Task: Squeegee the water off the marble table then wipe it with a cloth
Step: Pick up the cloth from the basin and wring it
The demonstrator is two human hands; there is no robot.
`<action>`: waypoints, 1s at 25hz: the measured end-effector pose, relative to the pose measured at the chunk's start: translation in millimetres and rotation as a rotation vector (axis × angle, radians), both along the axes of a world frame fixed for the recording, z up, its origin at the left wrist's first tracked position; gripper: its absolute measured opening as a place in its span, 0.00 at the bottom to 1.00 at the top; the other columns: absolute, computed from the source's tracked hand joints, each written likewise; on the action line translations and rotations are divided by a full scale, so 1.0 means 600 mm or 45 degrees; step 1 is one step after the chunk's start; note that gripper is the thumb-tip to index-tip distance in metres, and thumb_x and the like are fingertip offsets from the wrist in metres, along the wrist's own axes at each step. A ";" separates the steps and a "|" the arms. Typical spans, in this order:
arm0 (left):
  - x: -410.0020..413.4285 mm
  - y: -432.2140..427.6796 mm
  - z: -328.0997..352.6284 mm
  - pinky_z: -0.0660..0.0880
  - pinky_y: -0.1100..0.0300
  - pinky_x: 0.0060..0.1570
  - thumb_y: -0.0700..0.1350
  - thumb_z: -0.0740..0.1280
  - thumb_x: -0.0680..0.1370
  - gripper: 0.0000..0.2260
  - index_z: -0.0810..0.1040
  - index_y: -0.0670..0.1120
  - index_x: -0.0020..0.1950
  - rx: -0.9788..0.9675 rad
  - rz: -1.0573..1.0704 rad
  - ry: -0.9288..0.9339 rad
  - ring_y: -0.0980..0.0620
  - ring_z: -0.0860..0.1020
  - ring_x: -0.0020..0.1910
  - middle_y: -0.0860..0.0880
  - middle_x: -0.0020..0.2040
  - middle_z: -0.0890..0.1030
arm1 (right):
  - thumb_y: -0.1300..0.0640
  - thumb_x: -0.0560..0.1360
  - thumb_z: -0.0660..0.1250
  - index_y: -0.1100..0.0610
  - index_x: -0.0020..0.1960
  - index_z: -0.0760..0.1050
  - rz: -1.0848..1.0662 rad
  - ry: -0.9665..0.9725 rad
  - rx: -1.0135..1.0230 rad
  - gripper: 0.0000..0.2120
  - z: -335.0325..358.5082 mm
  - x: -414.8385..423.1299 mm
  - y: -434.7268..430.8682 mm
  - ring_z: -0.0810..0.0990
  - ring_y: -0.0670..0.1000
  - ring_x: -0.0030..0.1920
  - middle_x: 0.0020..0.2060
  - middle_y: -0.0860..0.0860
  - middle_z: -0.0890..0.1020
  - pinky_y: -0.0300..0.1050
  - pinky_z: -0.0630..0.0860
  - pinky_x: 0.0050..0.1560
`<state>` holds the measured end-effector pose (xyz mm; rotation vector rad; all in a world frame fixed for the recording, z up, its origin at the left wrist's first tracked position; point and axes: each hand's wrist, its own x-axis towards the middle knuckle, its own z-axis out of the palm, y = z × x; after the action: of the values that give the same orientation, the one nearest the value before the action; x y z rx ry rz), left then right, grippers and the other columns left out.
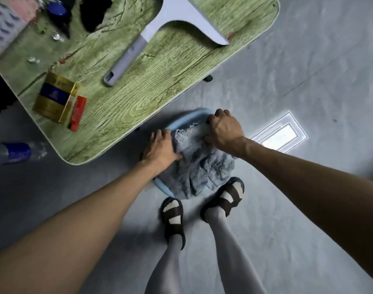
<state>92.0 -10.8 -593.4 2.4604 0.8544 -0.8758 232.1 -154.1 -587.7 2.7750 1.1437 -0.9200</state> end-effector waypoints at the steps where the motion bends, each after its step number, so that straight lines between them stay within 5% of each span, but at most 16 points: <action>1: 0.004 0.000 0.005 0.67 0.45 0.65 0.56 0.76 0.66 0.38 0.66 0.43 0.69 -0.027 0.002 -0.006 0.40 0.67 0.66 0.41 0.66 0.69 | 0.49 0.74 0.68 0.59 0.62 0.71 0.031 -0.009 0.047 0.22 0.018 -0.001 -0.007 0.71 0.58 0.55 0.56 0.58 0.73 0.53 0.74 0.52; 5: 0.017 -0.007 0.082 0.73 0.51 0.59 0.49 0.76 0.68 0.29 0.70 0.47 0.67 -0.276 0.155 -0.128 0.41 0.76 0.61 0.41 0.62 0.78 | 0.50 0.70 0.68 0.55 0.58 0.71 -0.093 0.216 0.288 0.19 0.120 -0.005 -0.058 0.76 0.60 0.48 0.51 0.57 0.76 0.49 0.69 0.42; 7: 0.032 -0.016 0.160 0.75 0.55 0.50 0.48 0.77 0.67 0.25 0.72 0.50 0.61 -0.346 0.133 -0.284 0.45 0.80 0.53 0.47 0.56 0.82 | 0.53 0.67 0.72 0.55 0.56 0.72 -0.353 0.283 0.443 0.19 0.196 0.002 -0.095 0.76 0.59 0.47 0.49 0.55 0.76 0.50 0.71 0.44; 11: 0.096 -0.061 0.359 0.70 0.67 0.39 0.48 0.75 0.70 0.31 0.68 0.52 0.71 -0.758 0.052 -0.140 0.60 0.74 0.41 0.57 0.51 0.78 | 0.62 0.65 0.75 0.51 0.50 0.73 -0.977 0.450 0.766 0.18 0.361 0.015 -0.187 0.78 0.59 0.46 0.48 0.54 0.76 0.58 0.77 0.48; 15: 0.178 -0.159 0.560 0.73 0.51 0.58 0.46 0.72 0.72 0.27 0.70 0.52 0.70 -0.846 -0.107 -0.176 0.51 0.79 0.53 0.50 0.60 0.79 | 0.54 0.66 0.78 0.54 0.61 0.71 -1.777 0.294 0.985 0.26 0.501 -0.043 -0.273 0.75 0.54 0.55 0.59 0.54 0.72 0.52 0.76 0.56; 17: 0.207 -0.233 0.644 0.75 0.47 0.58 0.46 0.73 0.72 0.23 0.75 0.51 0.66 -0.796 -0.258 -0.215 0.50 0.81 0.51 0.51 0.57 0.82 | 0.43 0.68 0.74 0.57 0.62 0.70 -2.265 0.825 1.166 0.29 0.562 -0.085 -0.322 0.75 0.53 0.51 0.56 0.55 0.73 0.50 0.75 0.55; 19: 0.224 -0.314 0.700 0.78 0.53 0.51 0.47 0.74 0.70 0.13 0.81 0.52 0.54 -0.780 -0.425 -0.193 0.51 0.82 0.46 0.52 0.47 0.85 | 0.37 0.70 0.68 0.58 0.57 0.73 -2.336 1.441 1.424 0.27 0.614 -0.109 -0.370 0.77 0.55 0.45 0.47 0.57 0.77 0.52 0.76 0.56; 20: 0.229 -0.353 0.719 0.78 0.55 0.48 0.47 0.75 0.69 0.09 0.82 0.51 0.48 -0.794 -0.505 -0.167 0.51 0.83 0.44 0.53 0.43 0.85 | 0.35 0.71 0.65 0.57 0.57 0.75 -2.299 1.534 1.529 0.27 0.633 -0.112 -0.393 0.79 0.56 0.45 0.45 0.57 0.80 0.55 0.75 0.59; 25: 0.234 -0.616 0.804 0.77 0.56 0.48 0.45 0.74 0.70 0.06 0.82 0.47 0.46 -0.863 -0.901 -0.084 0.48 0.83 0.45 0.48 0.43 0.85 | 0.46 0.78 0.61 0.58 0.61 0.78 -2.421 1.457 2.045 0.19 0.720 -0.099 -0.607 0.82 0.55 0.51 0.51 0.57 0.84 0.55 0.75 0.61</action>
<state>232.3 -380.4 -110.7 2.1227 -0.3536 -1.0650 172.6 -518.3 -155.7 -0.6411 0.7556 0.4453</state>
